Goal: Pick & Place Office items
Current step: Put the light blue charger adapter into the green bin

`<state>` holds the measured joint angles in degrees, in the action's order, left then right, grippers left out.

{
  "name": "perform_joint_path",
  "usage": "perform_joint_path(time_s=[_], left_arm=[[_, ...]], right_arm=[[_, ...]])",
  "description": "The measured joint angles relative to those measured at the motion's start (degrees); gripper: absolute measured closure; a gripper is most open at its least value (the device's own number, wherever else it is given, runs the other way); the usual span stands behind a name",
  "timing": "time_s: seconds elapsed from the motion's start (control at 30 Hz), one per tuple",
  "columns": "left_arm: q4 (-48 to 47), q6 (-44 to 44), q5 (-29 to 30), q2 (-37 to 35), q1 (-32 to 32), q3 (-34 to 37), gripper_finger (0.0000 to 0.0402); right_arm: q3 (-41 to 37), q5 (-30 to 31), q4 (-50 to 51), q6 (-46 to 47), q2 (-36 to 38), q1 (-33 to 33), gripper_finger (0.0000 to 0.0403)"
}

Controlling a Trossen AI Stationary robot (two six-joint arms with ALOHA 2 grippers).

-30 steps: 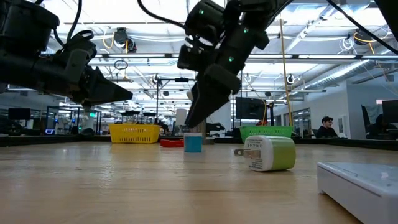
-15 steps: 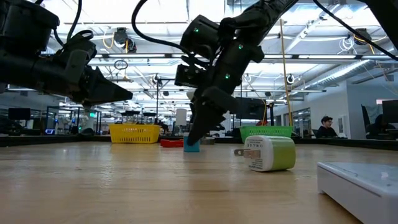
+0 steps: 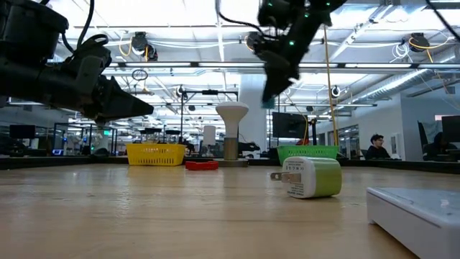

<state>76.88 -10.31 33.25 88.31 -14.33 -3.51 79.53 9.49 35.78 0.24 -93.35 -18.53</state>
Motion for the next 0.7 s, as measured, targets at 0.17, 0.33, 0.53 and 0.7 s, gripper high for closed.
perform_joint_path(time_s=[0.17, 0.33, 0.53, 0.7], left_arm=[[1.0, 0.8, 1.2, 0.0, 0.0, 0.0, 0.0373], [1.1, 2.7, 3.3, 0.0, 1.2, 0.0, 0.0373], [0.8, 2.3, 3.3, 0.0, 2.5, 0.0, 0.0373], [0.8, 2.6, 3.2, 0.0, 3.7, 0.0, 0.0373]], right_arm=[[0.0, 1.3, 4.3, 4.7, 3.3, -13.7, 0.0270], [-1.9, -1.3, 2.9, 4.7, 1.2, -23.1, 0.0270], [-3.2, -3.3, 2.3, 4.2, -1.6, -29.2, 0.0270], [-3.3, -3.6, 1.6, 3.9, -3.3, -30.9, 0.0270]])
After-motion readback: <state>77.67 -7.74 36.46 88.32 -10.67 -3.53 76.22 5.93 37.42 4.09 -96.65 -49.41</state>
